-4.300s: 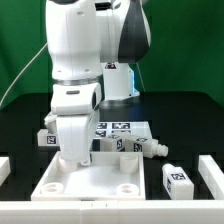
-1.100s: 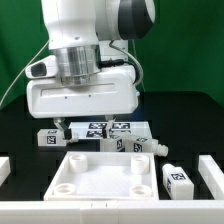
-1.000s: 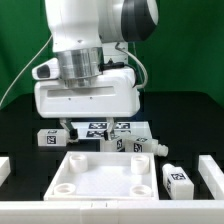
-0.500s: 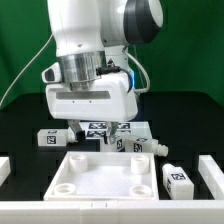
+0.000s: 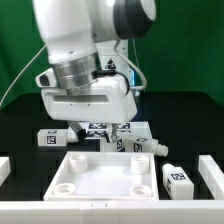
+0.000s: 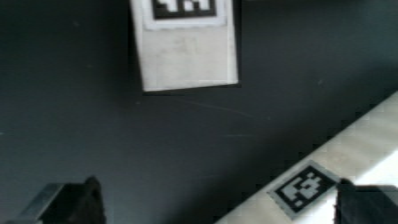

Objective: Assemble one leg

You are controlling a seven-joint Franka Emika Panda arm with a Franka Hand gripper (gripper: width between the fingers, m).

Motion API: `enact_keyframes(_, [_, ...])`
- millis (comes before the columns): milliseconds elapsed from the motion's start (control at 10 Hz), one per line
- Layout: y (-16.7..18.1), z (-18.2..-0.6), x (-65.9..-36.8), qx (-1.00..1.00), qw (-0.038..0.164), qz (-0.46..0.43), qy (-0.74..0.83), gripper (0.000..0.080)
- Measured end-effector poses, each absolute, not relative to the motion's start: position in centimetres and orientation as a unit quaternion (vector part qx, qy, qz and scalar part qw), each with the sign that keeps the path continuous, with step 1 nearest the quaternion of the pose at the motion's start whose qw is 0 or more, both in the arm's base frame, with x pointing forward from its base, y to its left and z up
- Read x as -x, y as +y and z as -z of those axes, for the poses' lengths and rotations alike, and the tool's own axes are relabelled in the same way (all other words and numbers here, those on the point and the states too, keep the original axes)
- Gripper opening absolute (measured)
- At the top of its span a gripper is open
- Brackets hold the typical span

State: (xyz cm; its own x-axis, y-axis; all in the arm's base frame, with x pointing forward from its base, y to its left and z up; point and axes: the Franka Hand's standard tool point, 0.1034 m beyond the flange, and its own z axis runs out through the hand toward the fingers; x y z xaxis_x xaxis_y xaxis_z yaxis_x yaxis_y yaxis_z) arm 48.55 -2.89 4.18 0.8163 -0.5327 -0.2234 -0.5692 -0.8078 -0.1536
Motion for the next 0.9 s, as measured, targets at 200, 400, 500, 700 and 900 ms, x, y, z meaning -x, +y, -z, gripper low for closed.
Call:
enact_keyframes(200, [-3.2, -4.7, -47.9, 0.941, 0.129, -0.141, 0.279, 0.0649])
enact_keyframes(400, [-3.0, -5.8, -47.2, 0.924, 0.158, -0.223, 0.268, 0.0649])
enact_keyframes(500, [-3.0, -5.4, -47.5, 0.92, 0.162, -0.236, 0.266, 0.0649])
enact_keyframes(700, [-2.6, -5.3, -46.7, 0.897, 0.183, -0.314, 0.253, 0.0649])
enact_keyframes(900, [-1.9, -4.3, -47.2, 0.887, 0.186, -0.341, 0.248, 0.0649])
